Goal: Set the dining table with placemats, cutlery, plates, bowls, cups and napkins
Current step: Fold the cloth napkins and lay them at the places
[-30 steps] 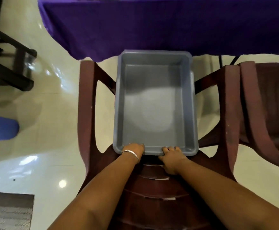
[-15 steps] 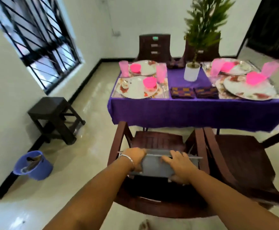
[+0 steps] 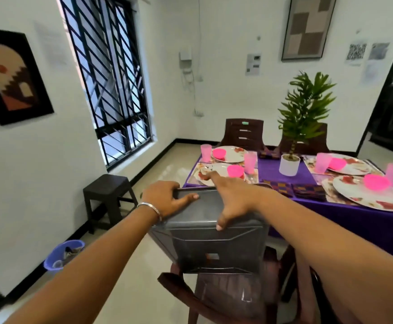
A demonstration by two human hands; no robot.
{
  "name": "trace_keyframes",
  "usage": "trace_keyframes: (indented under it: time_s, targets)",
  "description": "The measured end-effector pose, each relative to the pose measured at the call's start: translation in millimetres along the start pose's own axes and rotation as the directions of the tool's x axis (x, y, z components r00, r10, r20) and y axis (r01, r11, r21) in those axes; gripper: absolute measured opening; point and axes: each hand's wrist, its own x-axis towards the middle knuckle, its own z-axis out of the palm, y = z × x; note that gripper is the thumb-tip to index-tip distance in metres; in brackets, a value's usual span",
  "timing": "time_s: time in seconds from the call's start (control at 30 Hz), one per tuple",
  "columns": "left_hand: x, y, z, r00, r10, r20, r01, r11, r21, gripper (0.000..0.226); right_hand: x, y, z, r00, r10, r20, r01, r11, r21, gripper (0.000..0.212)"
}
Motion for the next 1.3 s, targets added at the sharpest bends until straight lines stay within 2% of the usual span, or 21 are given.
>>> trace_keyframes:
  time_s: [0.07, 0.13, 0.3, 0.4, 0.53, 0.73, 0.83, 0.97, 1.03, 1.13, 1.2, 1.3]
  targets:
    - [11.5, -19.0, -30.7, 0.991, -0.019, -0.132, 0.023, 0.999, 0.035, 0.075, 26.1, -18.1, -28.9, 0.998, -0.055, -0.012, 0.055, 0.998, -0.004, 0.119]
    - [24.5, -48.8, -61.2, 0.973, -0.034, -0.227, 0.054, 0.995, 0.084, 0.072, 59.1, -39.1, -51.4, 0.993, -0.117, -0.029, 0.116, 0.993, -0.017, 0.113]
    - [46.6, -150.7, -121.5, 0.943, -0.048, -0.328, 0.136, 0.959, 0.25, 0.07, 166.3, -96.9, -68.9, 0.97, -0.235, -0.056, 0.236, 0.972, 0.003, 0.104]
    - [59.7, -217.1, -150.3, 0.944, -0.035, -0.328, 0.166, 0.909, 0.382, 0.067, 243.2, -131.7, -66.9, 0.966, -0.257, -0.017, 0.257, 0.966, 0.006, 0.097]
    - [83.2, -314.8, -178.5, 0.96, 0.045, -0.276, 0.121, 0.823, 0.555, 0.069, 356.9, -176.2, -58.4, 0.961, -0.267, 0.075, 0.268, 0.964, 0.005, 0.097]
    - [132.6, -441.2, -183.7, 0.98, 0.108, -0.166, 0.02, 0.781, 0.624, 0.077, 477.8, -211.0, -26.4, 0.957, -0.284, 0.052, 0.276, 0.954, 0.118, 0.078]
    - [155.8, -490.6, -166.7, 0.986, 0.057, -0.157, 0.048, 0.803, 0.594, 0.082, 531.6, -213.8, -8.2, 0.965, -0.263, 0.022, 0.258, 0.958, 0.128, 0.072]
    - [172.3, -544.9, -133.4, 0.982, -0.136, -0.128, 0.185, 0.797, 0.575, 0.089, 596.9, -216.4, 14.0, 0.967, -0.253, -0.042, 0.252, 0.967, -0.035, 0.074]
    - [195.4, -583.9, -110.1, 0.957, -0.269, -0.11, 0.284, 0.786, 0.549, 0.076, 646.9, -214.3, 33.9, 0.967, -0.245, -0.07, 0.236, 0.965, -0.113, 0.074]
    - [234.0, -627.6, -82.3, 0.887, -0.454, -0.079, 0.444, 0.797, 0.41, 0.052, 714.2, -205.1, 59.7, 0.969, -0.229, -0.093, 0.21, 0.961, -0.181, 0.078]
    - [267.6, -655.9, -62.2, 0.785, -0.619, 0.018, 0.594, 0.761, 0.26, 0.068, 760.7, -197.0, 70.9, 0.973, -0.214, -0.09, 0.194, 0.962, -0.191, 0.076]
    - [314.8, -690.4, -34.3, 0.609, -0.782, 0.133, 0.791, 0.61, -0.038, 0.112, 825.1, -190.1, 86.9, 0.977, -0.203, -0.062, 0.189, 0.964, -0.187, 0.069]
